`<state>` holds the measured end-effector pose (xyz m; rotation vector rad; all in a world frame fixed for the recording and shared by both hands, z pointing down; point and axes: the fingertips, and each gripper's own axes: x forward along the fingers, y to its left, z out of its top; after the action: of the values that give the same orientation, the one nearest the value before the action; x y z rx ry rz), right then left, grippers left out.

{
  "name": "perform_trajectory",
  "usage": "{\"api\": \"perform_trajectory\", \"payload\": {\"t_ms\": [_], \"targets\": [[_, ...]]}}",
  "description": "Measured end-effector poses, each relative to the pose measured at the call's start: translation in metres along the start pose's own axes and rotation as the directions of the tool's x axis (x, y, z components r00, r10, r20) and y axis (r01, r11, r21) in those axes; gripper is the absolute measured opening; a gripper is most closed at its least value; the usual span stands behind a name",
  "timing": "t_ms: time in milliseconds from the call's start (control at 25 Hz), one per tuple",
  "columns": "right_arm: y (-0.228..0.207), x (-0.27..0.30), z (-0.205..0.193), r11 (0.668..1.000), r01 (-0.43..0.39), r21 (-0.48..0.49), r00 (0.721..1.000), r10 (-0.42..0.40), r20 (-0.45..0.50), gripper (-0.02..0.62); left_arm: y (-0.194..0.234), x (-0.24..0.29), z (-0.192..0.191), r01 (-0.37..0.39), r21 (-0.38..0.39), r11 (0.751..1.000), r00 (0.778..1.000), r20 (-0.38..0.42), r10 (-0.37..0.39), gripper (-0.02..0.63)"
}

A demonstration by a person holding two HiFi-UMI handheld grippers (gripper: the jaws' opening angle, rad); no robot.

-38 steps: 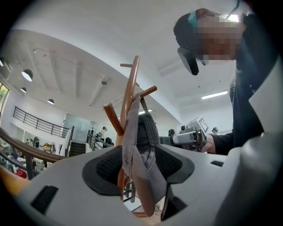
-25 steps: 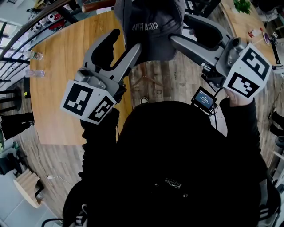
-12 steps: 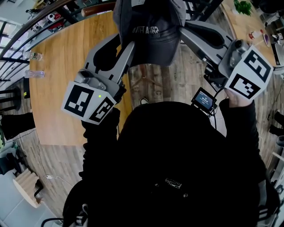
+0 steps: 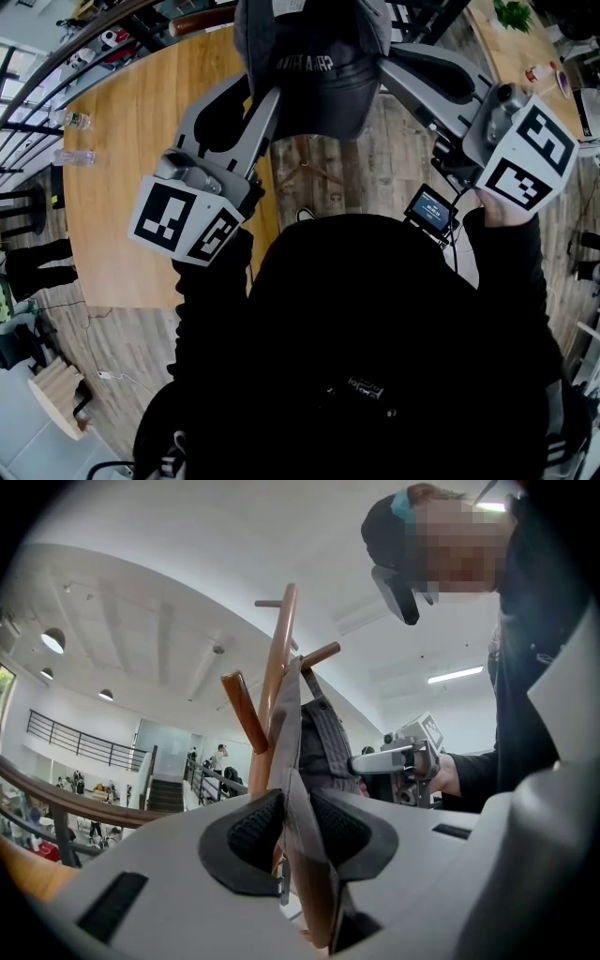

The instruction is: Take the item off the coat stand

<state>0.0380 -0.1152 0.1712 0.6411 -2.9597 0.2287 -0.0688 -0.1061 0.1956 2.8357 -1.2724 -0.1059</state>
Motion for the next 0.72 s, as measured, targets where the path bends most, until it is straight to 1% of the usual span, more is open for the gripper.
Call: {"api": "perform_trajectory", "payload": {"t_ms": [320, 480, 720], "targets": [[0.005, 0.001, 0.007, 1.000, -0.016, -0.018, 1.000, 0.016, 0.005, 0.044, 0.000, -0.004, 0.008, -0.005, 0.003, 1.000, 1.000, 0.017, 0.005, 0.097], [0.010, 0.002, 0.014, 0.999, -0.025, -0.036, 1.000, 0.026, 0.017, 0.044, -0.005, -0.008, 0.016, 0.004, 0.042, 0.999, 0.999, 0.037, -0.006, 0.097], [0.020, 0.001, 0.027, 0.998, -0.031, -0.061, 0.999, 0.033, 0.026, 0.044, -0.006, -0.012, 0.027, 0.000, 0.038, 0.999, 0.998, 0.060, -0.003, 0.097]]}}
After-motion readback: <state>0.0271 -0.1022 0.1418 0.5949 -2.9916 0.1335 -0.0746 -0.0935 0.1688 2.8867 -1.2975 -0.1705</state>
